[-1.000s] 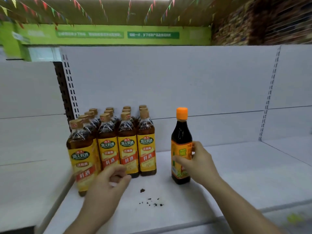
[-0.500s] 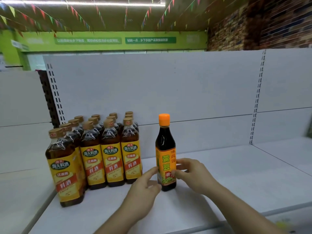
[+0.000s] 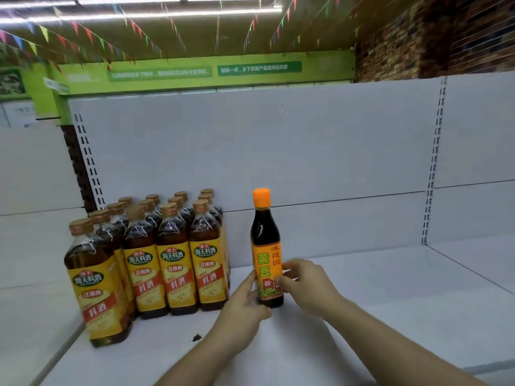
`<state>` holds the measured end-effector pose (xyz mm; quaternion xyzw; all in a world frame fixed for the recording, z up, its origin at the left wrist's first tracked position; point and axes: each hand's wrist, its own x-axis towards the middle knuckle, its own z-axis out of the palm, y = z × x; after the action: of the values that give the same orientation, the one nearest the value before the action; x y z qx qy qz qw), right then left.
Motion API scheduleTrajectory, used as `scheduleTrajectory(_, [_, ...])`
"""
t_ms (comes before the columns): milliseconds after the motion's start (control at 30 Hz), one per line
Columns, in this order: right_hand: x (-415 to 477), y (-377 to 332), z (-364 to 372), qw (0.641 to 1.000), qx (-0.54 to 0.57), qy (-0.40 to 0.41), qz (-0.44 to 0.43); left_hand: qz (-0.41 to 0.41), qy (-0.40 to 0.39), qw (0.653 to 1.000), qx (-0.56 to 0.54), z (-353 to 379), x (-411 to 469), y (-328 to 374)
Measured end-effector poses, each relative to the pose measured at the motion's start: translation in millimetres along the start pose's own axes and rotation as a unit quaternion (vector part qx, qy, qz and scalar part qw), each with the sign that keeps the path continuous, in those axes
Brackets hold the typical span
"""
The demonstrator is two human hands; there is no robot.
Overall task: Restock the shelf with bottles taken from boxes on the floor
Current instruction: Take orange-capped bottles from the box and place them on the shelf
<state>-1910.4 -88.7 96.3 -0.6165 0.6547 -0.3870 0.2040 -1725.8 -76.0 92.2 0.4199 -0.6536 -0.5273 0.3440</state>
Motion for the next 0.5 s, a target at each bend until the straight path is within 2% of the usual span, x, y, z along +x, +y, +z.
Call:
scheduleTrajectory(267, [29,-5,14,0.999,0.005,0.04,0.012,0.002,0.058,0.998,0.012,2,42,1])
scheduleTrajectory(500, [52,0,24,0.999,0.023,0.041,0.009,-0.004,0.112,0.994,0.017,8,61,-3])
